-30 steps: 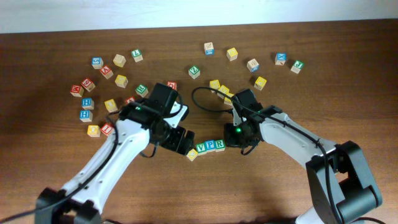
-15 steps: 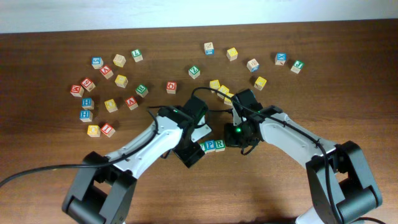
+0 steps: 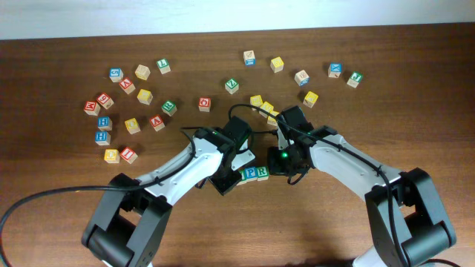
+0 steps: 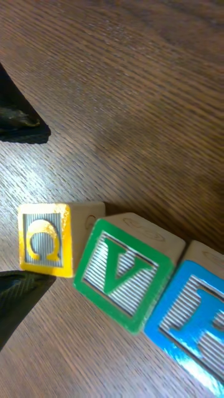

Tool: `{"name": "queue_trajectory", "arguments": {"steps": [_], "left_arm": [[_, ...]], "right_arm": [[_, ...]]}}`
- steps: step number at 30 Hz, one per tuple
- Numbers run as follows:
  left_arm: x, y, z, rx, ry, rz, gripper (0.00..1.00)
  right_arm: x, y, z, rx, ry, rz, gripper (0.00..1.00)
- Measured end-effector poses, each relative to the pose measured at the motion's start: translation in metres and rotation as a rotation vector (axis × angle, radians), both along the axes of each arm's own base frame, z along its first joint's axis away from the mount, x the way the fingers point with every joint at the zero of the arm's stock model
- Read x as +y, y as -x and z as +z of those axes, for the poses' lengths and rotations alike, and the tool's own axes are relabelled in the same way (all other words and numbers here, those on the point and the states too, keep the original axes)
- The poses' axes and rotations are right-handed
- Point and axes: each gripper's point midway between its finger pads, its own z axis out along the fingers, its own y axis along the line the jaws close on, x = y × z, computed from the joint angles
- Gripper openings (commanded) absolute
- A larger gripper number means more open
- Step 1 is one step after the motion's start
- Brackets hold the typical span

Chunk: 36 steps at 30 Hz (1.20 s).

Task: Spell out CVPR

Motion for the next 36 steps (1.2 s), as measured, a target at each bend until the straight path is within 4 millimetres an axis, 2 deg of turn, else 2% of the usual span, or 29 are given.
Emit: {"name": "queue_trajectory", "arguments": {"steps": [2, 4, 6, 11, 17, 21, 24, 26, 31, 33, 36], "left_arm": [[-0.005, -0.001, 0.0, 0.0, 0.026, 0.0, 0.57], [-0.009, -0.002, 0.0, -0.003, 0.047, 0.002, 0.51], [-0.01, -0.002, 0.0, 0.001, 0.054, 0.005, 0.49], [-0.01, 0.0, -0.001, 0.006, 0.055, 0.021, 0.46], [-0.002, 0.011, -0.013, 0.034, 0.035, 0.025, 0.4], [-0.005, 0.007, -0.013, 0.015, 0.05, 0.039, 0.38], [-0.007, 0.004, -0.013, 0.004, 0.059, 0.052, 0.3], [-0.008, 0.004, -0.013, 0.005, 0.06, 0.058, 0.3], [-0.002, 0.0, -0.013, 0.011, 0.069, 0.136, 0.22], [0.005, -0.005, -0.013, 0.023, 0.086, 0.205, 0.22], [0.005, -0.006, -0.012, 0.061, 0.139, 0.274, 0.22]], "right_arm": [[0.0, 0.0, 0.0, 0.0, 0.0, 0.0, 0.11], [0.0, 0.0, 0.0, 0.0, 0.0, 0.0, 0.11], [0.0, 0.0, 0.0, 0.0, 0.0, 0.0, 0.11], [0.0, 0.0, 0.0, 0.0, 0.0, 0.0, 0.12], [0.0, 0.0, 0.0, 0.0, 0.0, 0.0, 0.11], [0.0, 0.0, 0.0, 0.0, 0.0, 0.0, 0.11], [0.0, 0.0, 0.0, 0.0, 0.0, 0.0, 0.11], [0.0, 0.0, 0.0, 0.0, 0.0, 0.0, 0.12], [0.0, 0.0, 0.0, -0.001, 0.0, 0.002, 0.11], [0.0, 0.0, 0.0, -0.001, 0.0, 0.003, 0.11], [0.0, 0.0, 0.0, -0.002, 0.001, 0.005, 0.11]]}}
